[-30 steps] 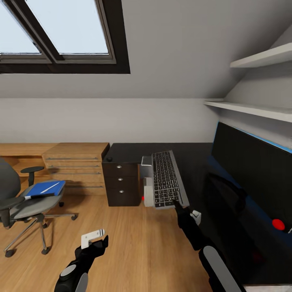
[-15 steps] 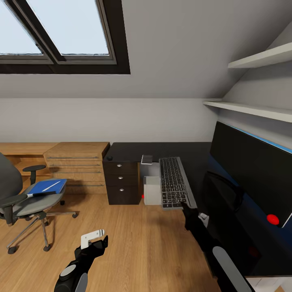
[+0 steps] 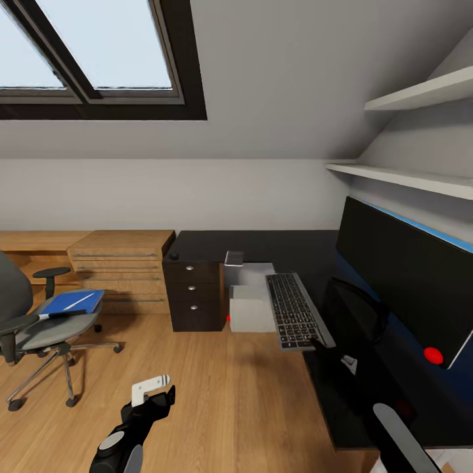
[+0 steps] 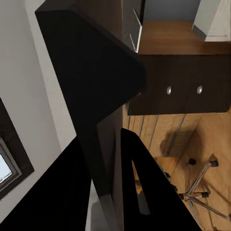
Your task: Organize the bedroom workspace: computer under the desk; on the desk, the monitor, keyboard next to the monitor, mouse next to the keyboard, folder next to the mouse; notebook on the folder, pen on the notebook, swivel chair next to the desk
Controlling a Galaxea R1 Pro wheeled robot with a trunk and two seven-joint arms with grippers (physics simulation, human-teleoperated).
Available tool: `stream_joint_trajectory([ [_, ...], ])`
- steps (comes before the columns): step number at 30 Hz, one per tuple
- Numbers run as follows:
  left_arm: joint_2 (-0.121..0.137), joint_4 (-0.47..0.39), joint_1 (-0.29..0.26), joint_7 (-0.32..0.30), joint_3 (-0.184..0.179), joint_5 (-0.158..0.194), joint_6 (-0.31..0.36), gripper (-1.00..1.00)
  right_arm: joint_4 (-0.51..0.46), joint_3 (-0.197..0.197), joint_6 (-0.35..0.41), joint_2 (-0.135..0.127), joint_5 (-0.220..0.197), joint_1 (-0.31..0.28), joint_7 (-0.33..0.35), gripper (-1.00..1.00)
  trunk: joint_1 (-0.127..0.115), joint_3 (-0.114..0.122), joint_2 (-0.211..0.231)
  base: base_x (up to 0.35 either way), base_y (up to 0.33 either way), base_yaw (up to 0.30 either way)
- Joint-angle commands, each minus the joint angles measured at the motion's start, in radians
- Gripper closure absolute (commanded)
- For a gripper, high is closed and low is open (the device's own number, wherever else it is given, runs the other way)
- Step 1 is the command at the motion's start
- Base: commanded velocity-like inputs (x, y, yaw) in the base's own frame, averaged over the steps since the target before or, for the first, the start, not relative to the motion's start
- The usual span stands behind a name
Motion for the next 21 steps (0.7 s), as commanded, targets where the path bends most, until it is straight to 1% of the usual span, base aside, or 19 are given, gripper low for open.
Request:
stream_joint_trajectory([
  [1, 0.0, -0.002, -0.001, 0.009, -0.001, 0.011, 0.004, -1.0, 0.005, 0.001, 0.003, -0.001, -0.012, -0.002, 0.007, 1.0, 0.0, -0.001, -0.001, 0.0, -0.273, 0.0],
  [7, 0.0, -0.002, -0.001, 0.009, -0.001, 0.011, 0.005, -1.0, 0.017, -0.002, 0.004, -0.002, -0.012, -0.006, 0.005, 1.0, 0.0, -0.001, -0.001, 0.0, -0.104, 0.0],
  [12, 0.0, -0.002, -0.001, 0.008, -0.001, 0.011, 0.006, -1.0, 0.027, -0.003, 0.004, -0.001, -0.012, -0.007, -0.002, 1.0, 0.0, -0.001, -0.001, 0.0, -0.175, 0.0],
  [17, 0.0, -0.001, -0.001, 0.008, -0.001, 0.01, 0.006, -1.0, 0.038, -0.003, 0.004, 0.0, -0.012, -0.008, -0.009, 1.0, 0.0, -0.001, -0.001, 0.0, -0.057, 0.0],
  [21, 0.001, -0.001, -0.001, 0.008, -0.001, 0.011, 0.006, -1.0, 0.04, -0.003, 0.004, 0.0, -0.012, -0.008, -0.01, 1.0, 0.0, -0.001, -0.001, 0.0, -0.237, 0.0],
])
